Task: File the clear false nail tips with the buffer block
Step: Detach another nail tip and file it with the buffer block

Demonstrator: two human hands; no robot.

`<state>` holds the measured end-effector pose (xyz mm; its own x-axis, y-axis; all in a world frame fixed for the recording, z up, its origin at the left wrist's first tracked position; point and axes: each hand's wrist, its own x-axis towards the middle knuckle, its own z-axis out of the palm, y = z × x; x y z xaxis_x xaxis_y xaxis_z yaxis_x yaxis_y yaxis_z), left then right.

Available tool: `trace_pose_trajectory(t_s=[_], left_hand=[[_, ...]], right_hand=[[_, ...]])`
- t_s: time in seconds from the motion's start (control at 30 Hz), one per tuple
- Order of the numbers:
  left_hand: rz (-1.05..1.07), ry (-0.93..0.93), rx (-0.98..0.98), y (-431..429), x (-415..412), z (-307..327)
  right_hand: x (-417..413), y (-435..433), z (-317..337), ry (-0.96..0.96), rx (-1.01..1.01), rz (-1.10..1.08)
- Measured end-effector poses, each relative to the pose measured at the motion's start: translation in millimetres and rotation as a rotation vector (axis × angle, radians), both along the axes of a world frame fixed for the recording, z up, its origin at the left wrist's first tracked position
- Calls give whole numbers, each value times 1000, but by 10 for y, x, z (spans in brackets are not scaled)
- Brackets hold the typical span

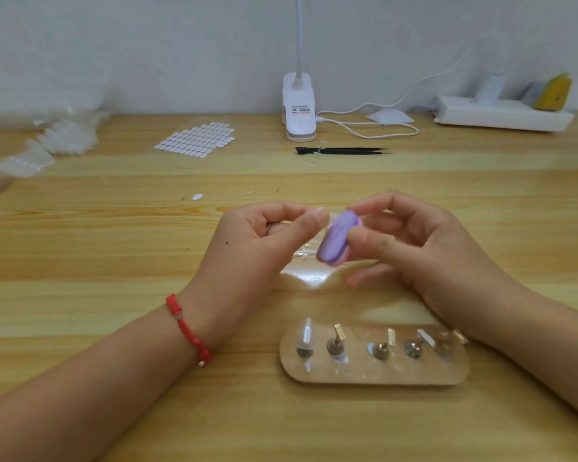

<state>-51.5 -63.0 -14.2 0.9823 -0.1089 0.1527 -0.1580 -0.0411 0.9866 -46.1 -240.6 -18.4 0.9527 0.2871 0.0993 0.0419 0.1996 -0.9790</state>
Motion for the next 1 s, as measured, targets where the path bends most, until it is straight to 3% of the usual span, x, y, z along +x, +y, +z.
trace_pose_trajectory(t_s=[0.17, 0.27, 0.4, 0.53, 0.63, 0.87, 1.0], left_hand=[[-3, 12, -11, -13, -6, 7], [-11, 5, 4, -9, -1, 1], [-17, 7, -2, -17, -11, 6], [-17, 7, 1, -3, 3, -9], [-45, 8, 30, -11, -7, -23], [-26, 11, 2, 11, 14, -14], [-54, -5, 33, 1, -1, -18]], right_hand=[[30, -31, 2, 67, 125, -66], [3, 6, 0, 15, 25, -12], [38, -47, 9, 100, 167, -97], [12, 7, -5, 36, 82, -44], [68, -64, 1, 113, 195, -155], [1, -22, -28, -69, -115, 27], [2, -31, -21, -81, -106, 32]])
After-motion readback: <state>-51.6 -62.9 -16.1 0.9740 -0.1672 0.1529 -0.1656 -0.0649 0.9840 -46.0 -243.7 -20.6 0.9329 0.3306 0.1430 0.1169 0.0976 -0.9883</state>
